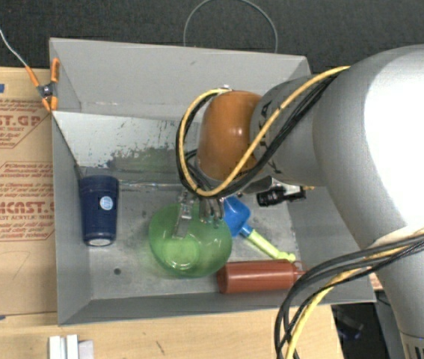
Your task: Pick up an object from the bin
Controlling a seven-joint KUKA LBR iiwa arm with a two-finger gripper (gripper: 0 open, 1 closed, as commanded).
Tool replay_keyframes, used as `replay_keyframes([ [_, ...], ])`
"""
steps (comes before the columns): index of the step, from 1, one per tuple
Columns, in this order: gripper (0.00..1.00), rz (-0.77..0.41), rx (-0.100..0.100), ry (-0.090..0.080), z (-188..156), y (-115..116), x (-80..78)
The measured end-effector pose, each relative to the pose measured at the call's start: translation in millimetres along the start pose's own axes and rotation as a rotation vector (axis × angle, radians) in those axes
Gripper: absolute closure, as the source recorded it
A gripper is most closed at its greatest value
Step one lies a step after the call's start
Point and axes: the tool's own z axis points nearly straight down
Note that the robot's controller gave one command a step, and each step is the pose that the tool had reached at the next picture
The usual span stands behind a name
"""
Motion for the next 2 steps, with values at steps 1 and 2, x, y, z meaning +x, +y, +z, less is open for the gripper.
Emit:
replay_keyframes([
  [1,1.0,0.0,0.001,0.002,-2.4,-0.3,0.6],
  [2,1.0,0.001,0.002,0.007,-14.9,-0.7,2.4],
])
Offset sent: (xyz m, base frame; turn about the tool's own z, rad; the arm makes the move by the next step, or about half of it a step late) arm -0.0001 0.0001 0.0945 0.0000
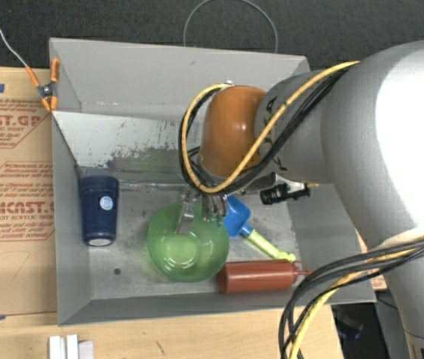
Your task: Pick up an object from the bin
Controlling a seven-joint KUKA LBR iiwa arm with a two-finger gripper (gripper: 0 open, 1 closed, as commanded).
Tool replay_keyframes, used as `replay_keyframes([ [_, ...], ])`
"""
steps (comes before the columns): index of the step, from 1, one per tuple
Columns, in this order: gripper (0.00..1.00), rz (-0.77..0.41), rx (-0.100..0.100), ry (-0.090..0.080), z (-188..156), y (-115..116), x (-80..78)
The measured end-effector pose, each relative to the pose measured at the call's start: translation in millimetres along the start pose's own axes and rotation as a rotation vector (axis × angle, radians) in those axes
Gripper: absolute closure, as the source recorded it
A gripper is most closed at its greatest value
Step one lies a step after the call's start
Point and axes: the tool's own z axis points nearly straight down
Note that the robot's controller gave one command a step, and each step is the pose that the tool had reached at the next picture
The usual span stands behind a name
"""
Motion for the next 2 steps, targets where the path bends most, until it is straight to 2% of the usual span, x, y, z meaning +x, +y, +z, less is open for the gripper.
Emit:
replay_keyframes([
  [2,1.0,0.0,-0.005,-0.01,-37.6,1.5,-2.1],
])
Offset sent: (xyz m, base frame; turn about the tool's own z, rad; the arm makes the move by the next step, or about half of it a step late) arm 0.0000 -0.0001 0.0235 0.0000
